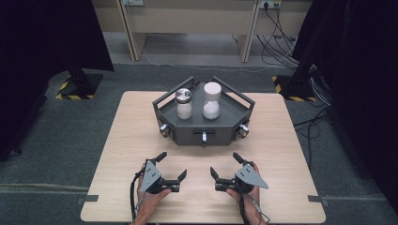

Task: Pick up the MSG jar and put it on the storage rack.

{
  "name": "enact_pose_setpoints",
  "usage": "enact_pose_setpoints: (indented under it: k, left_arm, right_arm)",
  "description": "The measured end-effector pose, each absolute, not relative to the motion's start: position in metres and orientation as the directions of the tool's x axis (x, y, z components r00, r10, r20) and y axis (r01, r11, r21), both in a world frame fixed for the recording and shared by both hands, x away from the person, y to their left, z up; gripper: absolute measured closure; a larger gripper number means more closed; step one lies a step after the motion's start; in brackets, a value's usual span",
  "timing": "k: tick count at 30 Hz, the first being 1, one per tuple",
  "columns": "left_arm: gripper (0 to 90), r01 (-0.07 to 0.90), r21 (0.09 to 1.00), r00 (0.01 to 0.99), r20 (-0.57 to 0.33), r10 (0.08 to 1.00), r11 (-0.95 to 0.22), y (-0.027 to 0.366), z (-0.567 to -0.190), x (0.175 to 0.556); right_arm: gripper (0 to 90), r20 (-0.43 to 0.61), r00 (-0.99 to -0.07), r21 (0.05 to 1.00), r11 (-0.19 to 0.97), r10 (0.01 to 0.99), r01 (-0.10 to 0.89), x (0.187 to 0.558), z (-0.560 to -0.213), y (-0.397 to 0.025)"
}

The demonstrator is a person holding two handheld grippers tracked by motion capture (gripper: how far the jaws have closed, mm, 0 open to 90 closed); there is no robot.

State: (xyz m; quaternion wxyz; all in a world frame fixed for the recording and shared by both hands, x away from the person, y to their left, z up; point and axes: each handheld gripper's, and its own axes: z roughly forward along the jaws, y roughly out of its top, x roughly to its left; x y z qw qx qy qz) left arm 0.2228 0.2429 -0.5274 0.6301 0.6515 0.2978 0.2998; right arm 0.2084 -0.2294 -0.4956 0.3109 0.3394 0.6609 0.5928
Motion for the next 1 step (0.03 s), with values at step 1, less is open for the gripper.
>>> enact_pose_setpoints:
  k: [1]
  left_arm:
    - [0.2, 0.011, 1.0, 0.643, 0.015, 0.766, -0.028, 0.2429, -0.5274, 0.2228]
  right_arm:
    - [0.4, -0.008, -0.576, 0.995, 0.066, 0.817, 0.08, 0.2084, -0.4954, -0.2294]
